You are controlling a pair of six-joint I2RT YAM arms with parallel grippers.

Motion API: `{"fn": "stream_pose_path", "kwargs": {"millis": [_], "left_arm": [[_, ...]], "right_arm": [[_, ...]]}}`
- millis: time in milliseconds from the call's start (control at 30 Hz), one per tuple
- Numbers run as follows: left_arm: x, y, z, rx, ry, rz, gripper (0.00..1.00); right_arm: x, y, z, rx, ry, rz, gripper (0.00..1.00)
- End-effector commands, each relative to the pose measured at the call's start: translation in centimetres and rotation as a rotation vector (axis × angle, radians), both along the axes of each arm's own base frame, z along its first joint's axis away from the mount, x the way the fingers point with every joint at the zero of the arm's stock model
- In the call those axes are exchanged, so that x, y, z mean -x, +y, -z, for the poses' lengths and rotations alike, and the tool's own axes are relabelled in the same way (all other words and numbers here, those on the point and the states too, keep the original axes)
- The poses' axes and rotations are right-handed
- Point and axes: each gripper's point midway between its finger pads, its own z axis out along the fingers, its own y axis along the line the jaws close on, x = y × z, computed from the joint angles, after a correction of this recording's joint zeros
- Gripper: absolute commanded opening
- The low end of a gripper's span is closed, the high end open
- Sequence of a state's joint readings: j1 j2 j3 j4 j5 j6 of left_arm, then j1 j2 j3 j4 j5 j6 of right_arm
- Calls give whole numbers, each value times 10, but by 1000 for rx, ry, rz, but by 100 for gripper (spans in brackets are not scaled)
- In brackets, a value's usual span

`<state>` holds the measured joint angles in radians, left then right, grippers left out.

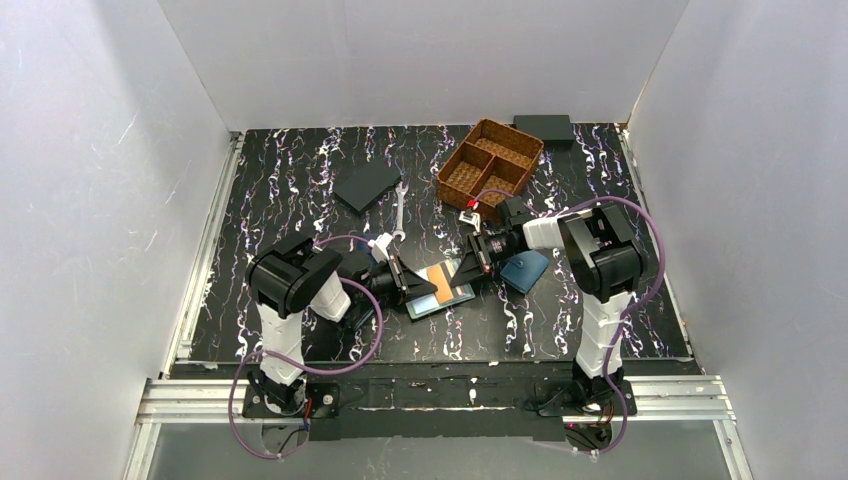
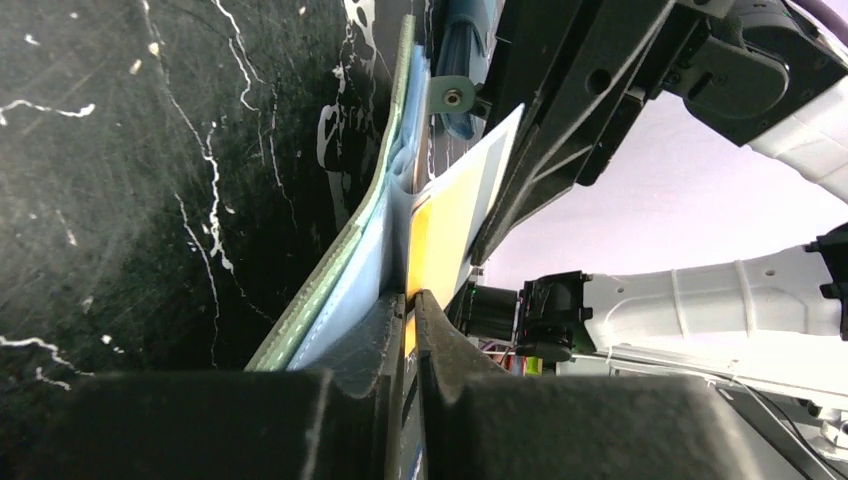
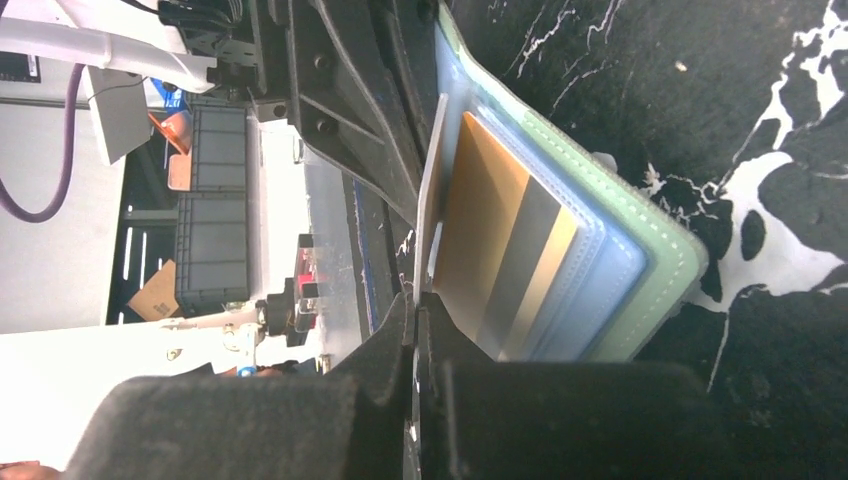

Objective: Take the credit cards out of the card holder
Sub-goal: Remove the credit card from the card holder.

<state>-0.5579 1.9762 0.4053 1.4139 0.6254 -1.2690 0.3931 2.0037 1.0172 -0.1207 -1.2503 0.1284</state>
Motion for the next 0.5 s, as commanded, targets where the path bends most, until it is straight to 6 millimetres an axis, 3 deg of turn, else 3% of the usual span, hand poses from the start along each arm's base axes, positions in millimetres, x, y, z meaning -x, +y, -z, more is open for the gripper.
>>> {"fn": "stream_pose_path", "kwargs": {"millis": [0, 300, 467], "left_arm": [[-7, -11, -21, 48, -78, 27, 0], [5, -5, -11, 14, -102, 61, 0], [12, -4, 0, -3, -87, 89, 0]], "right_arm": [[7, 8, -15, -62, -8, -47, 4], [2, 4, -6, 1, -68, -36, 43], [-3, -1, -5, 8, -72, -15, 43]]}}
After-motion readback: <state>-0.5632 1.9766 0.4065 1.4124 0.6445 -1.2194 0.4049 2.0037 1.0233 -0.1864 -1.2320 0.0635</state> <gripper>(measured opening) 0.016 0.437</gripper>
